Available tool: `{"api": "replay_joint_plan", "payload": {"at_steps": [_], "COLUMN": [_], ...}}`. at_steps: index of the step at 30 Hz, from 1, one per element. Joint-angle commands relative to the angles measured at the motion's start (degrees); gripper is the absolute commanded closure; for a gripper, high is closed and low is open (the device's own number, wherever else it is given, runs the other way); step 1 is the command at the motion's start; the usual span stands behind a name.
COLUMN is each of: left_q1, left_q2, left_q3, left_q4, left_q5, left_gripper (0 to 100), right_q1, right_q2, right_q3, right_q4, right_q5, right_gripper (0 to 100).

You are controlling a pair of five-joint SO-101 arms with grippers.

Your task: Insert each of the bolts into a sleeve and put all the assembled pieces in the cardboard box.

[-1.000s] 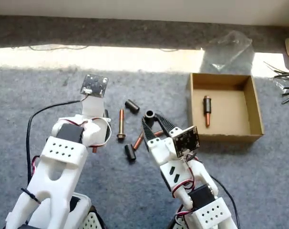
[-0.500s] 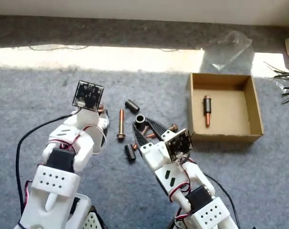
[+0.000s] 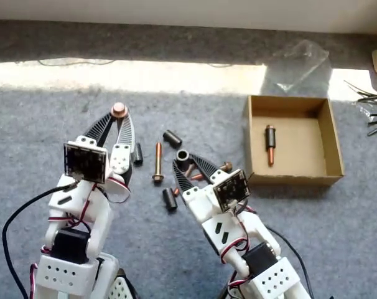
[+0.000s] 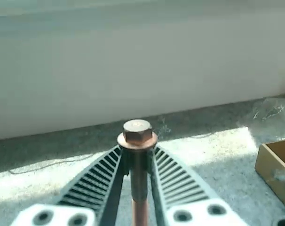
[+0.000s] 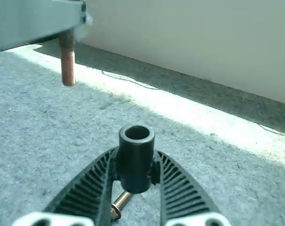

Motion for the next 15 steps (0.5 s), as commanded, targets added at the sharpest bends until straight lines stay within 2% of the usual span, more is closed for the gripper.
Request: {"api": "replay_joint_plan", "payload": {"at_steps": [1,6,11,15], "left_q1": [-0.2,3.6,4.2,4.6], "left_q2": [-2.9,1.4,11.1,17.5], "left_q3": [-2.8,-10.1,-21.0,-25.0], "left_q4": [-4.1,-4.0,-3.8,-3.8], "left_q5": [0.3,1.1,8.1,12.9], "left_gripper": [99,99,99,99], "right_q1": [-0.2,-0.2,-0.2,-0.3], "right_q2": [-0.2,-0.2,-0.2,-0.3], "right_q3": [7.5,7.5,7.5,7.5], "right_q4": [0.0,0.0,0.0,0.0], "right_q5": [5.6,5.9,5.9,5.8], "right_gripper": [99.3,99.3,99.3,99.3]}}
